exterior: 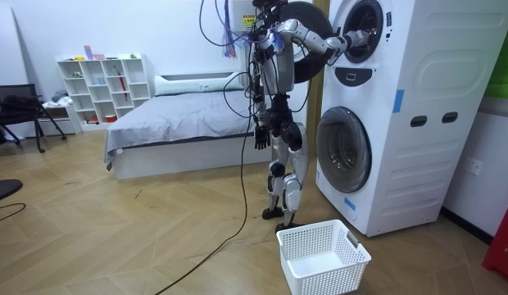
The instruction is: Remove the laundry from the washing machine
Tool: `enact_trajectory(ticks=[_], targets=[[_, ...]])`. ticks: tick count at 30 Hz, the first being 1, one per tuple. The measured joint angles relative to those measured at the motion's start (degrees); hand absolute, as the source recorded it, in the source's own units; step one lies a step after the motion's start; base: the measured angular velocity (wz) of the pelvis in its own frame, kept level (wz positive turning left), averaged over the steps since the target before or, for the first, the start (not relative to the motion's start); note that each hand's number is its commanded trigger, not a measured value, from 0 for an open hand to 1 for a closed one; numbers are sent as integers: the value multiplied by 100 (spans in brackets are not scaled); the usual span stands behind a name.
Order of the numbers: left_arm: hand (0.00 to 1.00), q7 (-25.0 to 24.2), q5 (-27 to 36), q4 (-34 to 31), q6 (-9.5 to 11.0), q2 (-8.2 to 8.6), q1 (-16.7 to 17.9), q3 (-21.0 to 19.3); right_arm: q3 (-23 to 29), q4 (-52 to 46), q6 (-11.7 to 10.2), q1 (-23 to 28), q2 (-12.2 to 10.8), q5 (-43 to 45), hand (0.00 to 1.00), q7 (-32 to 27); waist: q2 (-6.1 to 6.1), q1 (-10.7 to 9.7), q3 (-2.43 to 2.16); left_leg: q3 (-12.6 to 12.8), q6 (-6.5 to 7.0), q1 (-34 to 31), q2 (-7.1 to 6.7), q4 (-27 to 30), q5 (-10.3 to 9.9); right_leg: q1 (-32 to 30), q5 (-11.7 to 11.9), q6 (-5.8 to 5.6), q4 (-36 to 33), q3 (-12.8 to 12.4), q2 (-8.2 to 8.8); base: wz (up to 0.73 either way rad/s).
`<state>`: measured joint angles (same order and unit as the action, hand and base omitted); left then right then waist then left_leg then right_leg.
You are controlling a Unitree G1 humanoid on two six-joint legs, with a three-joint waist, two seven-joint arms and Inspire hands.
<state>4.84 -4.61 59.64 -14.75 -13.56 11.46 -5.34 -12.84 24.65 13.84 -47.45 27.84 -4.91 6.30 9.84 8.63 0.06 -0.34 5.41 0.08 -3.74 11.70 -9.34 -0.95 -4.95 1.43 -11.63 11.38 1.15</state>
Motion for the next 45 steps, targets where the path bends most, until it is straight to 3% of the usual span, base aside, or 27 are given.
enact_trajectory(ticks=[4, 8, 12, 17, 25, 33, 38, 45], targets=[[0, 3, -1, 8, 182, -49, -108, 3, -116, -832, -87, 1, 55, 18, 0, 11, 14, 52, 8, -10, -22, -36, 45, -21, -9, -27, -39, 42, 33, -11, -49, 0], [0, 6, 5, 11, 375, -43, -221, 8, -119, -1057, -140, 4, 119, -51, 0, 42, -6, 83, 23, -4, -41, -10, 95, -103, -21, -8, -40, 41, 105, -27, -101, -1], [0, 55, 0, 17, 445, -41, -291, 3, -115, -1301, -173, 8, 196, -181, 0, 50, -43, 71, 45, -6, -75, 24, 134, -136, -44, -1, -41, 42, 113, -28, -127, -3], [0, 124, 1, 61, 549, -41, -292, -1, -114, -1722, -178, 7, 207, -489, 0, -35, -111, 78, 21, 3, -95, 69, 186, -196, -51, -1, -42, 44, 115, -22, -156, 0], [0, 201, 1, 212, 652, -41, -294, 1, -115, -1996, -193, 8, 208, -601, 0, -63, -149, 68, 27, 5, -104, 162, 200, -255, -56, 101, -43, 45, 208, -36, -179, 1], [0, 124, 2, 227, 616, -43, -310, 0, -115, -1809, -276, 42, 218, -424, 0, 188, -154, 33, 23, -6, -109, 161, 197, -223, -59, 132, -43, 45, 211, 0, -173, 0], [0, 59, 11, 222, 488, 26, -302, -4, -115, -1119, -221, 42, 222, -329, 0, 532, -100, 40, -14, -11, -118, 152, 192, -220, -67, 149, -43, 45, 211, -10, -170, 0], [0, 60, 73, 224, 315, 35, -393, -2, -117, -672, -168, 41, 222, -347, 0, 1038, -63, 24, -22, -85, -121, 179, 190, -195, -66, 208, -43, 45, 212, 133, -152, 7]])
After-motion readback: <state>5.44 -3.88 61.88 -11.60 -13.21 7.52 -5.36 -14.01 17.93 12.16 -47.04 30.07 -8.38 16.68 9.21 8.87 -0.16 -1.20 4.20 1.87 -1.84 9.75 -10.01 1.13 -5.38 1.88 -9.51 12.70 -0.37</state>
